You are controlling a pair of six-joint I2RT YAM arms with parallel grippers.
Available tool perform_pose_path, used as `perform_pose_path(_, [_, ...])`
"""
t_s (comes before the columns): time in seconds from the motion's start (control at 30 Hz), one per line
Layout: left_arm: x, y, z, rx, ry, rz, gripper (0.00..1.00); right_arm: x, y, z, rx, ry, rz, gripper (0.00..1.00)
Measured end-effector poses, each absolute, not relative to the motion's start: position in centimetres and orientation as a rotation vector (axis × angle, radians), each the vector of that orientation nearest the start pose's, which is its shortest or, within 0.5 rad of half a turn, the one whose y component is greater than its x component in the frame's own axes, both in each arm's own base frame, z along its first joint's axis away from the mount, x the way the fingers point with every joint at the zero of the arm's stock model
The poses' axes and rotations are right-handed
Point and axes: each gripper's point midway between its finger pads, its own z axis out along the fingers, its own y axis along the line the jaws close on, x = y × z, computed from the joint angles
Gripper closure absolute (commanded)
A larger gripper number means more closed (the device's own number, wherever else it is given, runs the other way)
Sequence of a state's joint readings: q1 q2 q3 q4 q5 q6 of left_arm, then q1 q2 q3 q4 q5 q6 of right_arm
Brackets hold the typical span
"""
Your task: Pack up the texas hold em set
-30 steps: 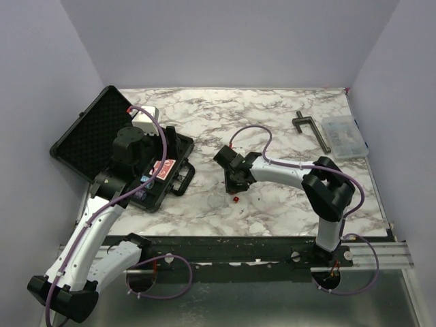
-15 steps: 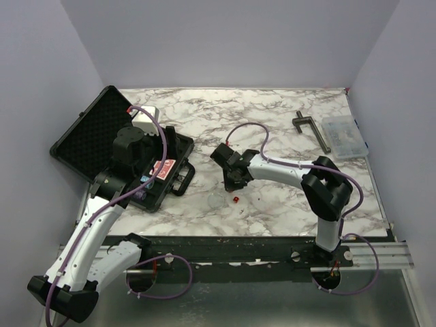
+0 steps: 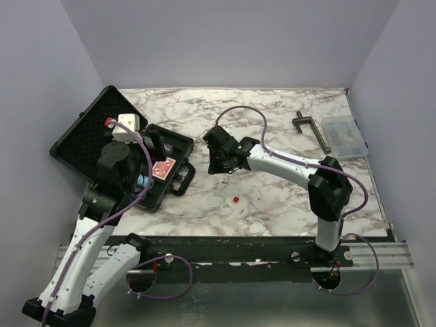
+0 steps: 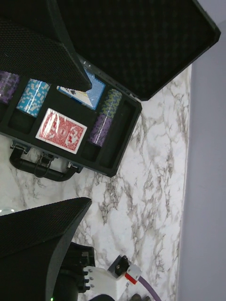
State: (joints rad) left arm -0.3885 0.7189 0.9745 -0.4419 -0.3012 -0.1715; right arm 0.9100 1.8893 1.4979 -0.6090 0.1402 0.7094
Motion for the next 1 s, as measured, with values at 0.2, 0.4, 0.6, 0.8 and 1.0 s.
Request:
perform_pose_path(0.2, [26.0, -4.4, 33.4, -0.103, 1.666, -0.107, 0.07, 30.4, 40.8, 13.6, -0.201, 2.492, 0.615, 0.91])
perform_pose_path(0.4, [24.9, -2.9, 34.8, -0.167, 1.583, -0.088, 0.07, 32.4, 44.6, 14.6, -0.197, 2.445, 0.724, 0.92])
perform_pose_path(0.6, [24.3, -2.0, 35.2, -0.204, 1.54, -0.076, 0.07, 33.8, 47.2, 13.7, -0.186, 2.442, 0.77, 0.92])
perform_pose_path(0.8, [23.6, -1.3, 36.0, -0.237, 1.496, -0.072, 0.07, 34.8, 49.1, 13.3, -0.183, 2.432, 0.805, 0.92])
perform_pose_path(1.0, [23.3, -0.8, 36.4, -0.255, 1.468, -0.066, 0.07, 35.7, 50.2, 12.9, -0.176, 2.42, 0.823, 0.91])
